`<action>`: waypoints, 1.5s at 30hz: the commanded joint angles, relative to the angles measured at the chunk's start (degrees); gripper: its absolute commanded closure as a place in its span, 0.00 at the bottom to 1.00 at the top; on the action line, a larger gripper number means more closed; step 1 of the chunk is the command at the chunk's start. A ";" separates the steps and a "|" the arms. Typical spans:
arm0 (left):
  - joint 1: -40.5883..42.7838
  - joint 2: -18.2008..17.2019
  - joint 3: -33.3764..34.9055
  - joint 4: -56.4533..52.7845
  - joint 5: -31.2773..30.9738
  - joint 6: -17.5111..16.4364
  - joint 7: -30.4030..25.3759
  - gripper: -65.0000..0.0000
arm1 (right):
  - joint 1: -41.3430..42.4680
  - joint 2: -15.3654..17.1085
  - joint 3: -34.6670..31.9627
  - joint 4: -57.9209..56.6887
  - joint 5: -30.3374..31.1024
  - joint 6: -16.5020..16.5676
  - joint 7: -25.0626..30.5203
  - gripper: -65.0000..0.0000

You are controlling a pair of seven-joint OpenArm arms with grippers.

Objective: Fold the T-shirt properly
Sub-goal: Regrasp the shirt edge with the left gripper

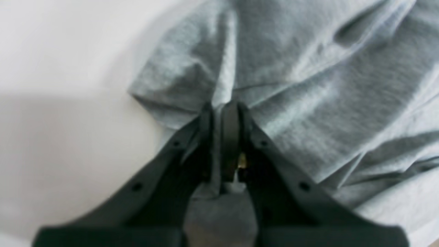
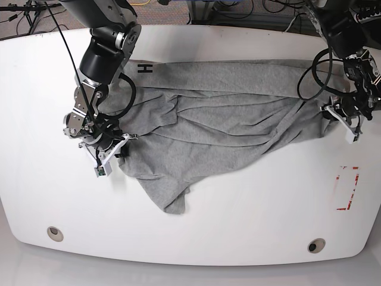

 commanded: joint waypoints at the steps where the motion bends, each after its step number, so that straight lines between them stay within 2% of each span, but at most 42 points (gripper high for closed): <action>1: -0.85 -0.69 -0.11 2.04 -0.56 0.22 0.26 0.99 | 1.15 0.46 -0.12 0.72 -0.05 0.12 0.17 0.99; 12: 0.91 -1.22 0.24 12.76 -0.47 0.22 0.52 0.93 | 0.98 0.46 -0.12 3.97 -0.14 0.12 -0.10 0.99; 15: 1.53 -2.80 1.74 14.17 -0.47 0.22 0.52 0.94 | -0.16 0.28 -0.30 6.70 -0.14 0.12 -1.77 0.99; 18: 1.97 -3.51 2.18 15.40 -0.47 0.22 0.52 0.99 | -0.78 0.19 -1.71 10.13 -0.05 0.12 -3.52 0.99; 26: 1.97 -3.59 1.91 17.07 -0.29 0.40 0.52 1.00 | -3.33 0.19 -4.61 19.27 -0.14 0.12 -6.86 0.99; 29: 1.97 -3.59 1.82 17.51 1.20 2.07 0.52 1.00 | -4.21 0.19 -5.66 20.33 -0.14 0.12 -6.86 0.99; 36: 2.05 -3.15 0.94 27.36 2.08 3.21 0.61 1.00 | -5.62 0.19 -6.81 25.95 -0.14 0.12 -8.80 0.99; 40: 1.62 -3.15 2.88 32.81 1.99 3.13 2.28 1.00 | -5.62 0.19 -6.98 30.00 -0.14 0.12 -11.52 0.99; 45: -1.73 -3.15 3.23 34.74 1.90 2.95 5.36 1.00 | -3.94 0.37 -7.16 31.93 -0.14 0.12 -11.61 0.99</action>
